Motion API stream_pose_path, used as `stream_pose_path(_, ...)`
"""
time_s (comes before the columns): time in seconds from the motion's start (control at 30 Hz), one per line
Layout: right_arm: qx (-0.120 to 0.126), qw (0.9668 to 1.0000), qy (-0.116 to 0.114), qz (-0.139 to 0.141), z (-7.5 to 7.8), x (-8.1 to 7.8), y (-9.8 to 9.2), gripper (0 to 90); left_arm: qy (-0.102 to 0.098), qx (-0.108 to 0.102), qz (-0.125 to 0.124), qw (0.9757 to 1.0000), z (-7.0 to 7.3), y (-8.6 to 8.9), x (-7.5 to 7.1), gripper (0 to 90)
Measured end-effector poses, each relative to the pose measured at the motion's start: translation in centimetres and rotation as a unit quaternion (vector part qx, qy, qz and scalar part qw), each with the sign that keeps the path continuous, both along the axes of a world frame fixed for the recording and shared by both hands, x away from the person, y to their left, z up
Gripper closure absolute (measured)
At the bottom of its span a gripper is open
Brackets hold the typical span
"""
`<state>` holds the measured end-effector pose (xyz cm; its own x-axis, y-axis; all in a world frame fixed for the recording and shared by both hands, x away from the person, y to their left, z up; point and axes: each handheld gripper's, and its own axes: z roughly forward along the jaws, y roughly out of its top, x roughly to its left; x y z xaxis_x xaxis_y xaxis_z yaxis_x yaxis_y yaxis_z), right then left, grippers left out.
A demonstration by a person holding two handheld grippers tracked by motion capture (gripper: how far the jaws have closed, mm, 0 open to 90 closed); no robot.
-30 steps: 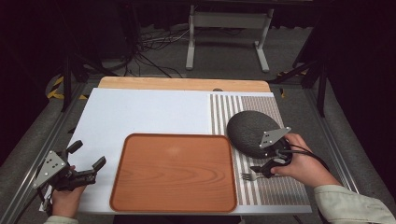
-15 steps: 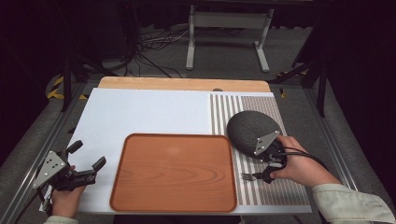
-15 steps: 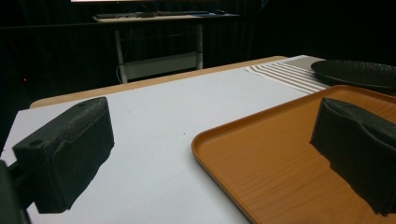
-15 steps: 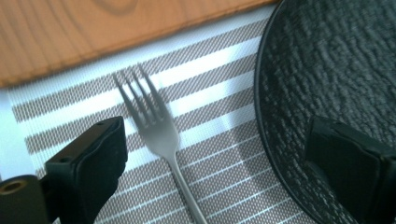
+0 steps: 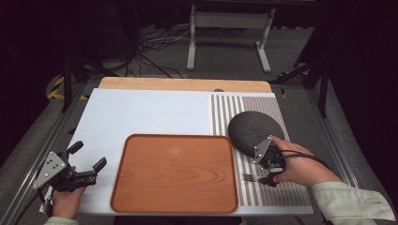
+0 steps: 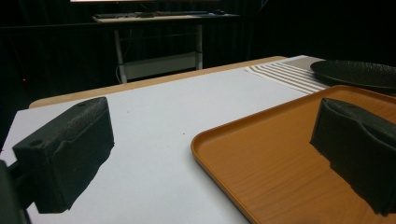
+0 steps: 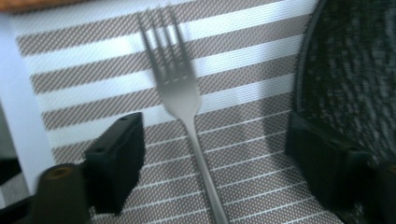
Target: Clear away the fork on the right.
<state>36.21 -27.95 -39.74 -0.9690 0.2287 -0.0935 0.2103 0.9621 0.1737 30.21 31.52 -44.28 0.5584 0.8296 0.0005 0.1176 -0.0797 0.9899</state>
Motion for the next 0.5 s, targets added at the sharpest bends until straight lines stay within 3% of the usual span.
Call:
stream_pose_path(0.13, -0.027, 0.9991, 0.017, 0.029, -0.32, -0.01, 0.03, 31.0, 0.0, 0.0, 0.0, 1.0, 0.01, -0.01, -0.02, 0.2)
stream_pose_path(0.23, -0.039, 0.9984, 0.021, 0.036, -0.49, 0.01, 0.01, 36.5, 0.0, 0.0, 0.0, 1.0, 0.0, -0.02, -0.01, 0.2)
stream_pose_path(0.37, -0.071, 0.9953, 0.047, 0.045, -0.76, 0.16, -0.05, 50.6, 0.001, 0.0, -0.001, 1.0, -0.02, -0.05, 0.01, 0.2)
stream_pose_path(0.47, -0.082, 0.9941, 0.047, 0.054, -0.94, 0.22, -0.05, 53.1, 0.001, 0.0, -0.001, 1.0, -0.03, -0.05, 0.03, 0.2)
stream_pose_path(0.5, -0.095, 0.9922, 0.048, 0.066, -1.05, 0.34, 0.02, 57.2, 0.001, 0.0, 0.0, 1.0, -0.03, -0.05, 0.03, 0.3)
